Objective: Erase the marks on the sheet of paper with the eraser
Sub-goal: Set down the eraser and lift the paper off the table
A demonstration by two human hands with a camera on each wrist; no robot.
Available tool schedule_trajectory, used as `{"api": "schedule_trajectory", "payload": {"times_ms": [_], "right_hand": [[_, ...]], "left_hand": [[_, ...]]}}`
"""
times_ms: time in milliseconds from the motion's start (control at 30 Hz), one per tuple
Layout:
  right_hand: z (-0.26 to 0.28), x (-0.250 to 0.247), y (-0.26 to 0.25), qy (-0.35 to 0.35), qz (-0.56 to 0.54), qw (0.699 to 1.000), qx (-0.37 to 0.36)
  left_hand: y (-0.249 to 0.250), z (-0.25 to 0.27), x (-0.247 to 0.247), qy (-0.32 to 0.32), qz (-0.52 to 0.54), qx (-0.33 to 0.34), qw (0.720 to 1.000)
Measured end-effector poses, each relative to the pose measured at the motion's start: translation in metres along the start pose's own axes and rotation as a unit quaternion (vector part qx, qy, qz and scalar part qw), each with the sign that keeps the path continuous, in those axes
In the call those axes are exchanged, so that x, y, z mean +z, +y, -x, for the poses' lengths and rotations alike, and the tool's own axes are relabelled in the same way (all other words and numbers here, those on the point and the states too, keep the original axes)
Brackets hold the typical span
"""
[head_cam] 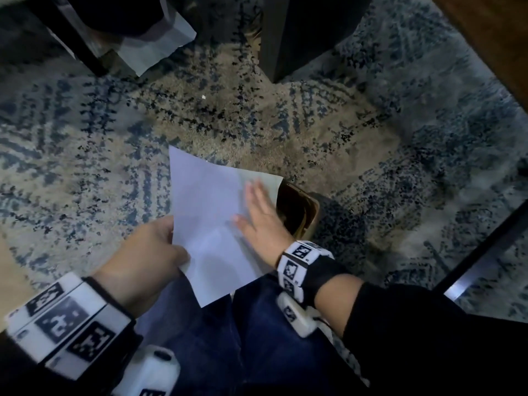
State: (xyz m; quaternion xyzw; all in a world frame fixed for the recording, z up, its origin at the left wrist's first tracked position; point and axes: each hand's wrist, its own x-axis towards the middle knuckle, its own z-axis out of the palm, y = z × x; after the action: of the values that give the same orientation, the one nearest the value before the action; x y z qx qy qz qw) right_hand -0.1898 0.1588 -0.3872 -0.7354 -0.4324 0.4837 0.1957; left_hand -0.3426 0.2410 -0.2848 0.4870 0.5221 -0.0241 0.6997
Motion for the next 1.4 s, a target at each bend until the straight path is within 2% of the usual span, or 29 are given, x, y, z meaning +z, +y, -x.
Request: {"api": "schedule_trajectory", "payload": {"times_ms": [67, 100, 133, 167, 233, 267, 300, 333, 400, 467, 500, 533, 567, 600, 667, 700, 733, 800, 867, 900, 967, 1033, 1067, 1167, 1233, 1300, 1333, 1367, 1400], "right_hand": [[0.005, 0.012, -0.038, -0.023, -0.028, 0.991, -0.126], [0.006, 0.02, -0.043, -0.039, -0.043, 0.985, -0.159], [0.004, 0.025, -0.038, -0.047, -0.067, 0.986, -0.145], [0.0, 0.026, -0.025, -0.048, -0.086, 0.991, -0.086], [-0.006, 0.02, 0.012, -0.029, -0.013, 0.995, 0.098], [-0.005, 0.014, 0.024, -0.017, 0.031, 0.986, 0.161], [-0.005, 0.01, 0.031, -0.007, 0.047, 0.983, 0.178], [-0.005, 0.007, 0.029, 0.0, 0.031, 0.988, 0.154], [0.0, 0.006, 0.001, 0.018, -0.046, 0.998, 0.033], [0.0, 0.011, -0.028, 0.023, -0.101, 0.992, -0.069], [-0.001, 0.012, -0.031, 0.017, -0.115, 0.989, -0.091], [-0.007, 0.015, -0.023, 0.011, -0.114, 0.99, -0.084], [-0.014, 0.016, -0.009, 0.006, -0.1, 0.994, -0.045], [-0.019, 0.015, 0.007, 0.002, -0.079, 0.996, 0.028], [-0.024, 0.007, 0.033, 0.01, -0.04, 0.98, 0.192], [-0.023, 0.004, 0.039, 0.029, -0.028, 0.975, 0.219], [-0.021, 0.002, 0.039, 0.052, -0.03, 0.979, 0.193], [-0.014, 0.002, 0.024, 0.075, -0.118, 0.987, 0.077], [-0.014, 0.011, 0.015, 0.03, -0.154, 0.988, 0.011], [-0.019, 0.013, 0.021, 0.001, -0.128, 0.992, 0.016], [-0.026, 0.008, 0.04, -0.026, -0.087, 0.99, 0.112], [-0.031, -0.007, 0.056, 0.0, -0.075, 0.976, 0.207], [-0.027, -0.014, 0.059, 0.018, -0.077, 0.974, 0.212], [-0.003, -0.019, 0.027, 0.025, -0.082, 0.99, 0.115], [0.018, -0.008, -0.004, -0.01, -0.069, 0.997, -0.016], [0.039, 0.007, -0.025, -0.059, -0.042, 0.99, -0.121], [0.044, 0.014, -0.021, -0.078, -0.042, 0.987, -0.138], [0.043, 0.018, -0.01, -0.087, -0.053, 0.987, -0.122], [0.038, 0.017, 0.004, -0.083, -0.081, 0.991, -0.069]], "left_hand": [[0.003, -0.002, 0.005, -0.006, 0.012, 0.001, 1.0], [0.005, -0.001, 0.007, -0.007, 0.02, 0.004, 1.0], [0.006, 0.0, 0.008, -0.007, 0.027, 0.006, 1.0], [0.008, 0.001, 0.008, -0.01, 0.035, 0.003, 0.999], [0.01, 0.005, 0.007, -0.016, 0.038, -0.007, 0.999], [0.011, 0.006, 0.006, -0.015, 0.033, -0.011, 0.999], [0.011, 0.007, 0.007, -0.014, 0.027, -0.015, 0.999], [0.011, 0.007, 0.009, -0.016, 0.019, -0.021, 0.999], [0.01, 0.008, 0.015, -0.026, 0.002, -0.027, 0.999], [0.01, 0.01, 0.02, -0.035, -0.013, -0.019, 0.999], [0.01, 0.012, 0.021, -0.038, -0.014, -0.01, 0.999], [0.01, 0.014, 0.021, -0.039, -0.006, -0.004, 0.999], [0.011, 0.017, 0.02, -0.044, 0.006, -0.001, 0.999], [0.012, 0.02, 0.02, -0.054, 0.014, -0.001, 0.998], [0.011, 0.023, 0.018, -0.059, 0.016, -0.009, 0.998], [0.01, 0.022, 0.016, -0.056, 0.014, -0.014, 0.998], [0.009, 0.021, 0.016, -0.056, 0.011, -0.02, 0.998], [0.009, 0.018, 0.018, -0.061, 0.004, -0.027, 0.998], [0.011, 0.018, 0.02, -0.072, 0.005, -0.025, 0.997], [0.013, 0.018, 0.019, -0.078, 0.009, -0.022, 0.997], [0.015, 0.02, 0.014, -0.084, 0.014, -0.018, 0.996], [0.017, 0.021, 0.009, -0.078, 0.015, -0.02, 0.997], [0.017, 0.02, 0.007, -0.07, 0.016, -0.023, 0.997], [0.017, 0.012, 0.012, -0.047, 0.022, -0.035, 0.998], [0.02, 0.005, 0.021, -0.033, 0.024, -0.038, 0.998], [0.019, -0.002, 0.026, -0.025, 0.026, -0.035, 0.999], [0.019, -0.003, 0.028, -0.024, 0.029, -0.034, 0.999], [0.02, -0.004, 0.028, -0.028, 0.042, -0.035, 0.998], [0.021, -0.004, 0.027, -0.036, 0.06, -0.036, 0.997]]}}
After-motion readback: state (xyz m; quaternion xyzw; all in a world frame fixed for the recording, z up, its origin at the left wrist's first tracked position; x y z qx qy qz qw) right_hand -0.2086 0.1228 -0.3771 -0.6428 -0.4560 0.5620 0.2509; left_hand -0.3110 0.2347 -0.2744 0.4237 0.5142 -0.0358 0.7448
